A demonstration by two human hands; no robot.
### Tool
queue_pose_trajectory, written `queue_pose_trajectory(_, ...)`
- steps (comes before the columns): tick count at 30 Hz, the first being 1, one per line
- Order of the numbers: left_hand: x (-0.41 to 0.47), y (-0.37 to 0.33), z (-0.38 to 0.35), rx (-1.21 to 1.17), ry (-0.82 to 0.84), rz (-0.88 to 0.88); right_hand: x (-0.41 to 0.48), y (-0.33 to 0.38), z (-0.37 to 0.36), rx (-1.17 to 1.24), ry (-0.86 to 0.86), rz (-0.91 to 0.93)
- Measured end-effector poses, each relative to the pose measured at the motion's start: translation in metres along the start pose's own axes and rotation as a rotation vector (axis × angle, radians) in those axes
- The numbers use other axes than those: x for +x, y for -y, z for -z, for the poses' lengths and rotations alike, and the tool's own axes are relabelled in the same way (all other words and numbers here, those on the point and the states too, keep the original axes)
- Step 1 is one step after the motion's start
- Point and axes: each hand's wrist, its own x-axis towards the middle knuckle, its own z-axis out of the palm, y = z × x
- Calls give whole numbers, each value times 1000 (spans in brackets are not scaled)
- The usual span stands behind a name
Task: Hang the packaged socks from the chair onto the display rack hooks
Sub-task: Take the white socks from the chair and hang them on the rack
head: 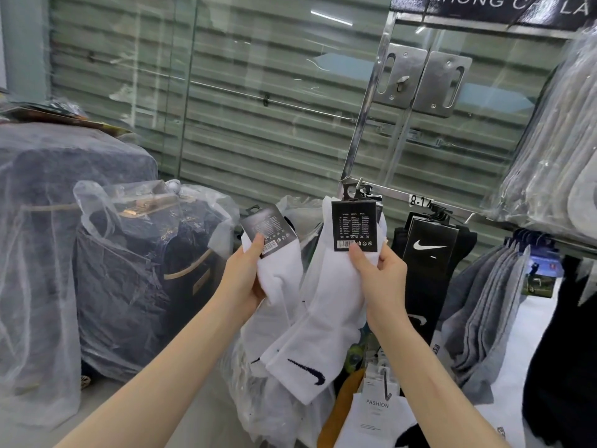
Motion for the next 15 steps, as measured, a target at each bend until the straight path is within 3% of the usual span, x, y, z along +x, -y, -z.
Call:
queue_pose_trajectory(6, 0, 1, 1, -15, 31, 15, -2, -6, 6, 77, -10, -100)
queue_pose_trajectory(15, -3, 0, 0, -13, 46, 20, -4, 1, 1, -28, 73, -16)
